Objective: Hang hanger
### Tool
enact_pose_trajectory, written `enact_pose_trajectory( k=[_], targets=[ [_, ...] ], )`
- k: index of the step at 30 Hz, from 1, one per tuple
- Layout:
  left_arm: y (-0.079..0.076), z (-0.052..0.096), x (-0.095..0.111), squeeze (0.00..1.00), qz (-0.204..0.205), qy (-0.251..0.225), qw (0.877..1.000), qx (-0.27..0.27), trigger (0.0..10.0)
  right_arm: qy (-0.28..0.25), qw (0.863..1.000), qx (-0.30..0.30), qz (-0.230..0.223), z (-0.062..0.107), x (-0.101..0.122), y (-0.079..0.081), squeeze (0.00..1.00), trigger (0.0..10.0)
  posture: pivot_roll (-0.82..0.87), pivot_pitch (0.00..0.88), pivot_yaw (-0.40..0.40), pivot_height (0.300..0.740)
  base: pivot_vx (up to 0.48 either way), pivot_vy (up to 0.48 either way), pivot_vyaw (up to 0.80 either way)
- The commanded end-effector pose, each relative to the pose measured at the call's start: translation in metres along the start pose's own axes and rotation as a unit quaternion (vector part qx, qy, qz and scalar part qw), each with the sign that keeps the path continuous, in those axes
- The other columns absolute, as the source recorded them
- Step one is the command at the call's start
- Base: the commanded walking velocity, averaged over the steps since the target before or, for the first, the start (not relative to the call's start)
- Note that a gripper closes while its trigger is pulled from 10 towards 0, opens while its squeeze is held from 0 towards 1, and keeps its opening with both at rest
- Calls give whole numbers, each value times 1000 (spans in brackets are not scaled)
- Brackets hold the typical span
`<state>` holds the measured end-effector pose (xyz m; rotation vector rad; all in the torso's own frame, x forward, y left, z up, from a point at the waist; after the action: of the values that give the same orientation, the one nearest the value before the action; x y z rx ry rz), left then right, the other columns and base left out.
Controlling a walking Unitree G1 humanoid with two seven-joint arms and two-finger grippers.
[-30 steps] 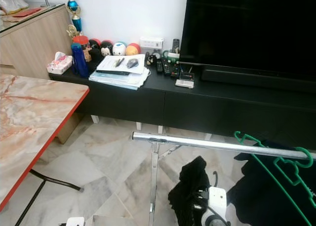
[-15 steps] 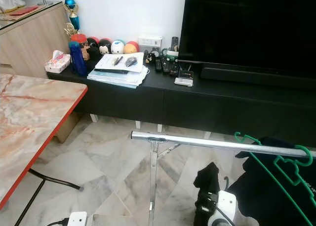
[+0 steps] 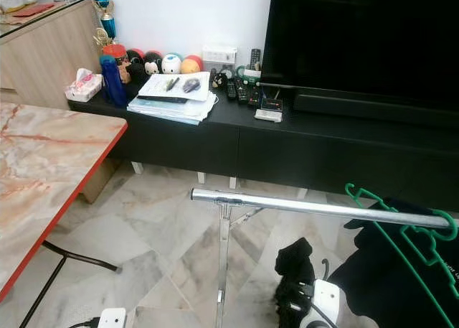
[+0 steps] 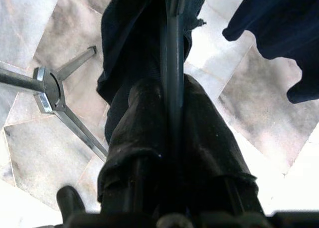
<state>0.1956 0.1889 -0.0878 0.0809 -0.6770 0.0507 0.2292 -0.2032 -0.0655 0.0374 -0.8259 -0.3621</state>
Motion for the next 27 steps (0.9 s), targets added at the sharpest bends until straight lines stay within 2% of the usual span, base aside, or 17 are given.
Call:
enact_pose_trajectory(
  k=[1,5,11,16,27],
  targets=[
    [2,3,-13,0,5,20,1000,0,10000,9,1000,-6,-3,2,-8,-2,0,10000,31,109,-46,740,-247,0,-506],
    [3,3,-15,0,4,21,1000,2,10000,15,1000,-3,5,3,-13,-2,0,10000,33,111,-51,740,-247,0,-727],
    [4,5,-20,0,4,22,1000,2,10000,17,1000,0,14,5,-18,-1,0,10000,28,110,-47,740,-250,0,0],
    [24,18,-51,0,1,33,999,7,10000,18,1000,1,10,6,-21,0,0,10000,34,112,-47,740,-252,0,0],
    [27,19,-52,0,-8,23,1000,4,10000,23,1000,-11,4,7,-25,-1,0,10000,43,104,-36,740,-252,0,0]
  ],
)
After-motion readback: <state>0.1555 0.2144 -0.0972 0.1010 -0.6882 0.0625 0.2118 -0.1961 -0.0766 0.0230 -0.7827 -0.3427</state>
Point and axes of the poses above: a point about 5 cm out from each wrist's last joint towards the gripper, its own z axis pointing back from the gripper into the wrist, its own x axis along the axis of the wrist's last joint, y = z × x, the point moved 1 cm from there along -z, pointing out of the wrist towards the gripper, and after that the axes turned 2 degrees about -z, right-handed, at the moved point
